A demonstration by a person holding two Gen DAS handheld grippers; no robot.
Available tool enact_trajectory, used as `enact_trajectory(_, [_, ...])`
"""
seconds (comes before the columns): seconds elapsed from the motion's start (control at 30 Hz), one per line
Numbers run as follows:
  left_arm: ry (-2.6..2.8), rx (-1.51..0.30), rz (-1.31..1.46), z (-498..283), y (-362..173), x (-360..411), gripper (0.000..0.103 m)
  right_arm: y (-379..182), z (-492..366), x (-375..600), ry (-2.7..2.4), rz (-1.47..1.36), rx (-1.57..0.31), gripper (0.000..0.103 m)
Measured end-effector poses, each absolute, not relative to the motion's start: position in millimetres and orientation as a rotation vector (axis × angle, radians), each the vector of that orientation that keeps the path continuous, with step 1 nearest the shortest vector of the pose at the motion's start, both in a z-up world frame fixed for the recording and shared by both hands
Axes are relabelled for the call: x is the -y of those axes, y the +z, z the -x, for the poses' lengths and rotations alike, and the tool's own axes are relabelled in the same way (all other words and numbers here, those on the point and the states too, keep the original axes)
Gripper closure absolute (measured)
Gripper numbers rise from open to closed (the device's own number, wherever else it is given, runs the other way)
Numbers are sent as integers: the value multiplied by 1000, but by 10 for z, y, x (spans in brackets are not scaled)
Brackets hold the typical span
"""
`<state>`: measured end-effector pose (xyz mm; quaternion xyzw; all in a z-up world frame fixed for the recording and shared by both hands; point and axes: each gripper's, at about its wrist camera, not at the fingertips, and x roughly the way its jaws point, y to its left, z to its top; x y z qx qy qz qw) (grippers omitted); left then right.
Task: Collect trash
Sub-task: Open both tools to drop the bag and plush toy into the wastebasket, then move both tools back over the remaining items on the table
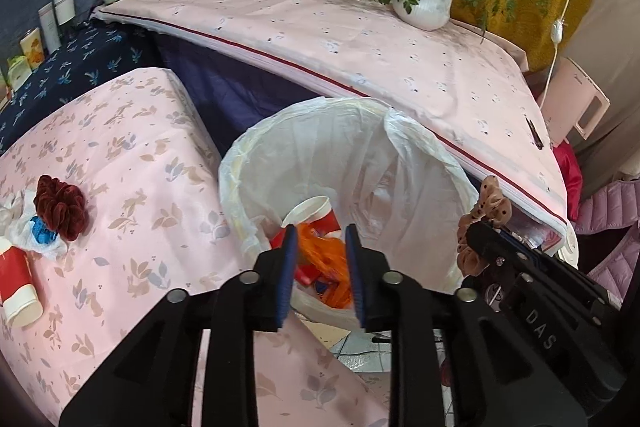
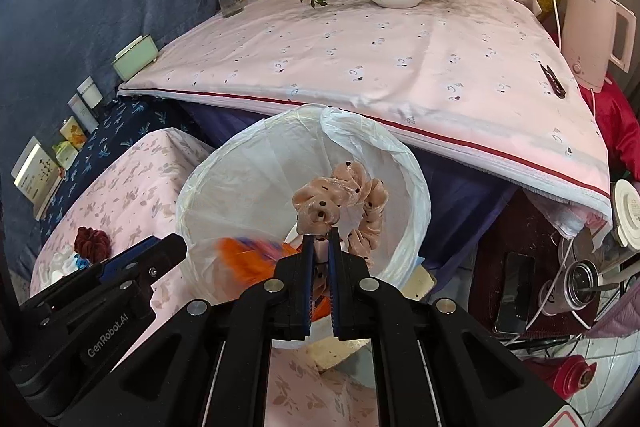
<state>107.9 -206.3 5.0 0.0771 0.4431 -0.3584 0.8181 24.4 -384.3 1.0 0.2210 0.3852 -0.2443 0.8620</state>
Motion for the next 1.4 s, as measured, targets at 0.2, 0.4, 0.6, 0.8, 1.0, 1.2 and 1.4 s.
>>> enact_trajectory(0.2, [-749,-929,-154,-1143,73,1950,68,4,-412,3818,-496,-451,-818,96])
enact_trajectory(0.4, [-711,-904,-161,-1188,103,1820,58,35,-646,3803,-489,-409,-833,94])
enact_trajectory(0.6, [-640,-877,-159,-1212,123,1708,35,49,-715,3821,-512,-414,-829,67])
enact_trajectory(0.8, [-621,-882,-154,-1230,127,1615,33,117,-673,3766,-502,-406,-816,54])
enact_trajectory(1.0, [-603,-874,-143,-1211,161,1486,33,194,-593,3669,-495,-407,-801,50])
enact_trajectory(1.2, [-576,-872,-119,-1217,206,1305,32,267,-548,3498,-478,-391,-793,47])
enact_trajectory(1.4, [-541,-864,-83,-1211,270,1036,32,300,-530,3269,-449,-373,-794,46])
